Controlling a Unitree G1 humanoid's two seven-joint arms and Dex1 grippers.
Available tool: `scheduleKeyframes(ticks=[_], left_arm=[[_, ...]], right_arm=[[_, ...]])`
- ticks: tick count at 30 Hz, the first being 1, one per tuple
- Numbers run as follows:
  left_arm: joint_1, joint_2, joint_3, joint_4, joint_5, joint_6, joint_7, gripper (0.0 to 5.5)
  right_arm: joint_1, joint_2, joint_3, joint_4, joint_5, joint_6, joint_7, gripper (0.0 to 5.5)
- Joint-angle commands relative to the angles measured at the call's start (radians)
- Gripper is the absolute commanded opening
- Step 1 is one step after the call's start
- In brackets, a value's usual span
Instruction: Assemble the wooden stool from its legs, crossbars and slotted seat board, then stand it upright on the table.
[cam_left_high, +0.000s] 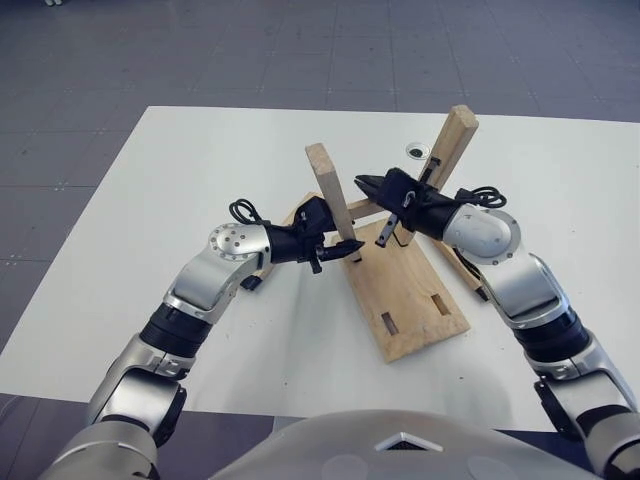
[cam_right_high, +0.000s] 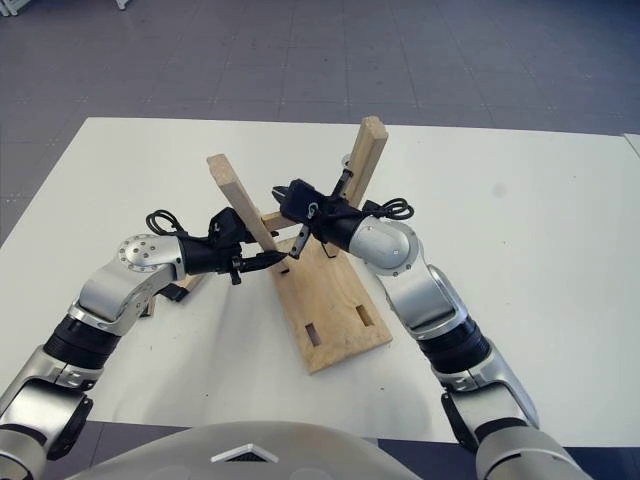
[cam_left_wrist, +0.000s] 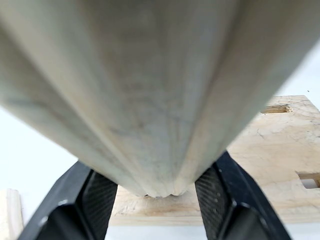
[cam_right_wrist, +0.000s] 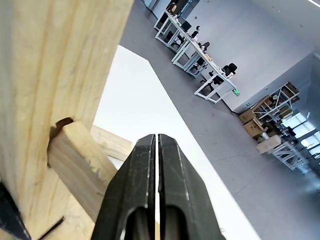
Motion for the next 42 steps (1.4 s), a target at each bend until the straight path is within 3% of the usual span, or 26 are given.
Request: scheduleKeyframes(ticks=[1,3,6,8,12,14,19,24,30,35,38,42], left_arm=[[0.105,0.054,-0.100,0.152,0.187,0.159,0.066,2.05],[0.106,0.054,-0.101,0.149,0.187,0.159,0.065,2.05],[0.109,0.058,-0.103,0.145,0.188,0.157,0.061,2.05],[0.114,0.060,-0.104,0.141,0.188,0.156,0.062,2.05],[0.106,0.056,-0.107,0.146,0.189,0.156,0.059,2.05],[0.105,0.058,-0.105,0.149,0.189,0.154,0.059,2.05],[0.106,0.047,-0.104,0.154,0.185,0.153,0.066,2.05],[0.105,0.049,-0.097,0.155,0.183,0.148,0.068,2.05],[0.091,0.047,-0.100,0.164,0.188,0.143,0.063,2.05],[0.093,0.060,-0.111,0.163,0.192,0.151,0.050,2.05],[0.070,0.051,-0.105,0.186,0.172,0.169,0.032,2.05],[0.061,0.057,-0.096,0.199,0.165,0.165,0.025,2.05]], right_arm=[[-0.148,0.137,-0.198,-0.115,0.111,0.035,-0.111,0.10],[-0.229,0.172,-0.247,-0.163,0.148,0.047,-0.133,0.10],[-0.220,0.179,-0.228,-0.181,0.147,0.049,-0.127,0.10],[-0.130,0.141,-0.148,-0.140,0.114,0.041,-0.084,0.10],[0.145,-0.067,0.121,0.111,-0.023,0.006,0.096,0.10],[0.157,-0.111,0.135,0.103,-0.019,0.028,0.156,0.10],[0.063,-0.036,0.006,0.073,0.038,0.064,0.086,0.10],[-0.101,0.118,-0.250,-0.138,0.214,0.134,-0.056,0.10],[-0.278,0.147,-0.437,-0.150,0.274,0.174,-0.175,0.10],[-0.377,-0.039,-0.574,0.087,0.167,0.128,-0.237,0.10],[-0.251,-0.156,-0.535,0.298,0.084,0.042,-0.169,0.10],[-0.150,-0.169,-0.485,0.503,0.048,-0.103,-0.113,0.10]])
